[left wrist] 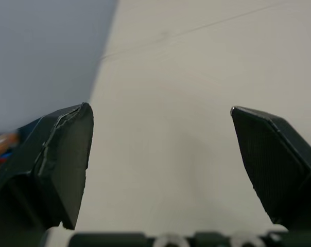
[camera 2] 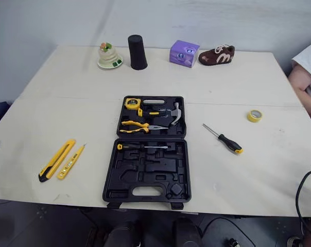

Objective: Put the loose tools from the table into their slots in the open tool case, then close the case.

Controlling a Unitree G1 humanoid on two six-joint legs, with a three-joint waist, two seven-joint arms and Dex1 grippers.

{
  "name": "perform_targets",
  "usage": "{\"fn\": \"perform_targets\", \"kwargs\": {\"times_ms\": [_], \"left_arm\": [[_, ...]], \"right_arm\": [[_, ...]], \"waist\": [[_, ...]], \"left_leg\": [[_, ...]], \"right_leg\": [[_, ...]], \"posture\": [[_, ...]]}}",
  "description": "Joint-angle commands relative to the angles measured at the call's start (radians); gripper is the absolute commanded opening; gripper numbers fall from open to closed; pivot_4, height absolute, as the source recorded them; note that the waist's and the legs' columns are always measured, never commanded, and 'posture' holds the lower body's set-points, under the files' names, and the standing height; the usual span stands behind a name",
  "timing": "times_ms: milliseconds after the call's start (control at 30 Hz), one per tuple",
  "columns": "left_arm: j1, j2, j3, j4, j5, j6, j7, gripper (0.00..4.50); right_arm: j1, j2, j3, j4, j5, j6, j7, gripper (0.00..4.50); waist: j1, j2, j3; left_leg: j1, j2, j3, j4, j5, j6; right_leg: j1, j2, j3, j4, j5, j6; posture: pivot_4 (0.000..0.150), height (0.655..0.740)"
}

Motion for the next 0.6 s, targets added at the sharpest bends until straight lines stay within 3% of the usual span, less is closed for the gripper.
{"fn": "perform_targets", "kwargs": {"times_ms": [33,167,267,400,600], "left_arm": [[0.026,0.01,-0.073,-0.223,-0.13,0.114,-0.142,4.45],[0.01,0.045,-0.123,-0.389,-0.263,0.273,-0.225,4.45],[-0.015,0.097,-0.184,-0.503,-0.315,0.346,-0.297,4.45],[-0.063,0.085,-0.238,-0.579,-0.322,0.339,-0.315,4.45],[-0.118,0.036,-0.354,-0.777,-0.416,0.456,-0.224,4.45]], "right_arm": [[0.018,-0.019,0.071,-0.277,0.11,0.195,0.138,4.5],[0.064,-0.116,0.179,-0.531,0.138,0.493,0.202,4.5],[0.01,-0.208,0.29,-0.637,0.14,0.745,0.201,4.5],[-0.066,-0.229,0.38,-0.651,0.108,0.835,0.239,4.5],[-0.245,-0.18,0.538,-0.495,-0.03,0.815,0.256,4.5]], "waist": [[-0.003,0.0,0.0],[0.005,0.001,0.0],[0.006,0.0,0.001],[0.01,0.0,0.001],[0.011,0.0,0.001]], "left_leg": [[0.0,0.0,0.001,0.0,0.0,0.0],[0.0,0.0,0.001,-0.001,0.0,0.0],[-0.003,0.0,0.001,0.002,-0.001,0.0],[-0.002,0.0,0.001,0.002,-0.001,0.001],[-0.005,-0.001,0.002,0.004,-0.001,0.0]], "right_leg": [[0.0,0.0,0.001,0.0,0.0,0.0],[-0.001,0.001,0.002,-0.001,0.0,0.0],[-0.003,0.001,0.003,-0.001,0.0,0.0],[-0.001,0.001,0.004,-0.003,0.0,0.001],[-0.002,0.001,0.004,-0.004,0.001,0.001]], "posture": [[0.15,0.74],[0.15,0.74],[0.15,0.74],[0.15,0.74],[0.15,0.74]]}}
